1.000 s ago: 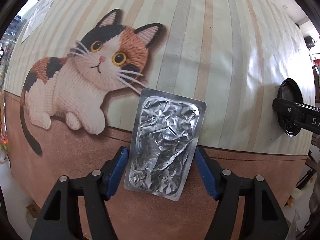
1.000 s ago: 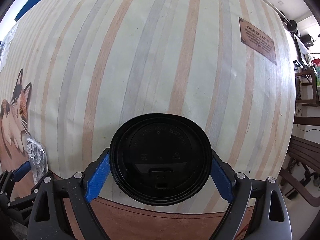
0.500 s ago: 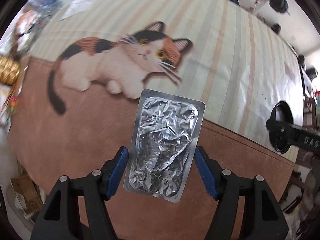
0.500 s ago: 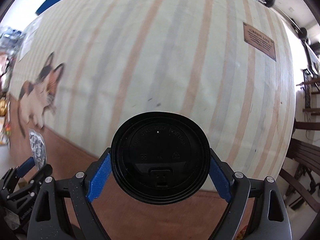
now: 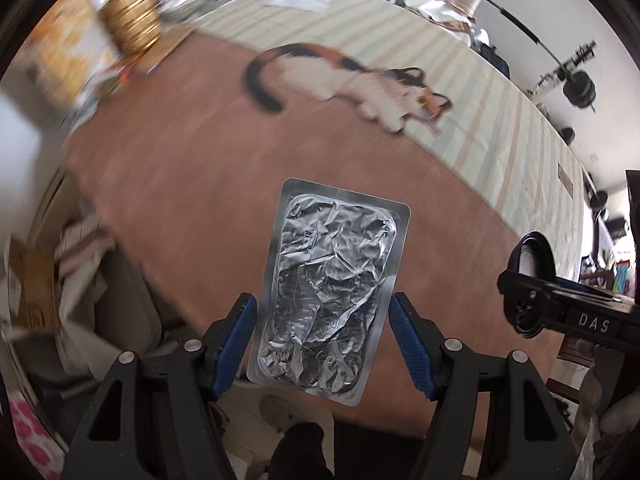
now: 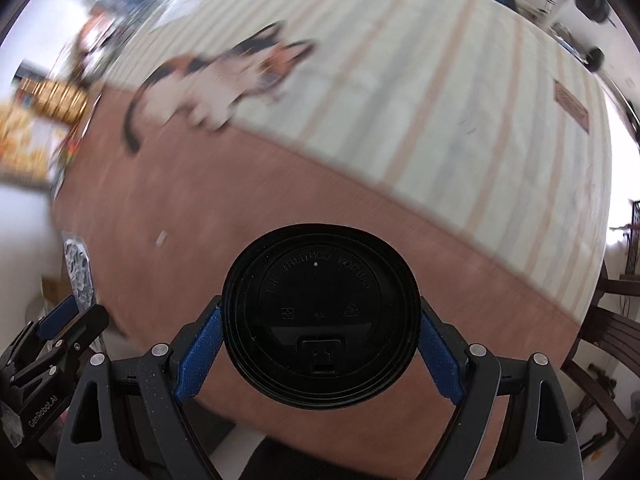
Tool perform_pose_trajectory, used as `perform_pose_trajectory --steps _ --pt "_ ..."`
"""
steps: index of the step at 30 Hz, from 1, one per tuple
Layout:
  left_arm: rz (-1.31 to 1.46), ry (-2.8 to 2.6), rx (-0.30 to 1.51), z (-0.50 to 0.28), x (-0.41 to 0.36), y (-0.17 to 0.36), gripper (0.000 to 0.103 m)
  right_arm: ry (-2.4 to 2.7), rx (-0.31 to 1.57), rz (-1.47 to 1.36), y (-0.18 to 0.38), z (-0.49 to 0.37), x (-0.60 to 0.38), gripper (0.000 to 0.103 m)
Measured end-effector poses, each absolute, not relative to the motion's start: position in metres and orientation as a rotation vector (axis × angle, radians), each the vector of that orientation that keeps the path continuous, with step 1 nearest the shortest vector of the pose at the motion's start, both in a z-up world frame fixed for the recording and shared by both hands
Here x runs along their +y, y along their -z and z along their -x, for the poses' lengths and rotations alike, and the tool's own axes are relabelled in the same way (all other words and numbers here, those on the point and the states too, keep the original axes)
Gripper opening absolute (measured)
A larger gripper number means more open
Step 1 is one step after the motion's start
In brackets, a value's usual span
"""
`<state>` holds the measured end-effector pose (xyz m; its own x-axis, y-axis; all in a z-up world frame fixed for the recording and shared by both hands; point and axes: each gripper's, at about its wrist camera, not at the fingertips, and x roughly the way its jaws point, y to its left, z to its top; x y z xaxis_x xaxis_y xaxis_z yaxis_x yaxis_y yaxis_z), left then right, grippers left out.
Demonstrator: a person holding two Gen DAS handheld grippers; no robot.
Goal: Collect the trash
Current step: 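Carry the foil pack and black lid over the bin and open both tools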
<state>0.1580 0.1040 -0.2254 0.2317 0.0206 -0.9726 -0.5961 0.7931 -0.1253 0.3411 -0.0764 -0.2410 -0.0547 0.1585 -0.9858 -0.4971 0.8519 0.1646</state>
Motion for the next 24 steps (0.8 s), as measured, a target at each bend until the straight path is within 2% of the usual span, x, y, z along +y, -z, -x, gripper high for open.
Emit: perform_pose_trajectory --steps 5,11,17,24 --pt "0.654 -0.496 1.243 -0.064 0.111 0.233 0.066 -0.613 1.538 0.319 0.238 -0.257 -0.071 0.09" --pt "0.834 -0.556 1.258 0.044 0.13 0.286 0.066 -0.67 1.619 0.323 0.28 -0.151 -0.056 0.09" --pt "1.095 -0.591 1.288 0.105 0.168 0.4 0.066 -0.683 1.727 0.332 0.376 -0.08 -0.043 0.09" --pt "1.259 -0.562 1.319 0.107 0.205 0.573 0.066 -0.612 1.816 0.309 0.557 -0.057 -0.029 0.09"
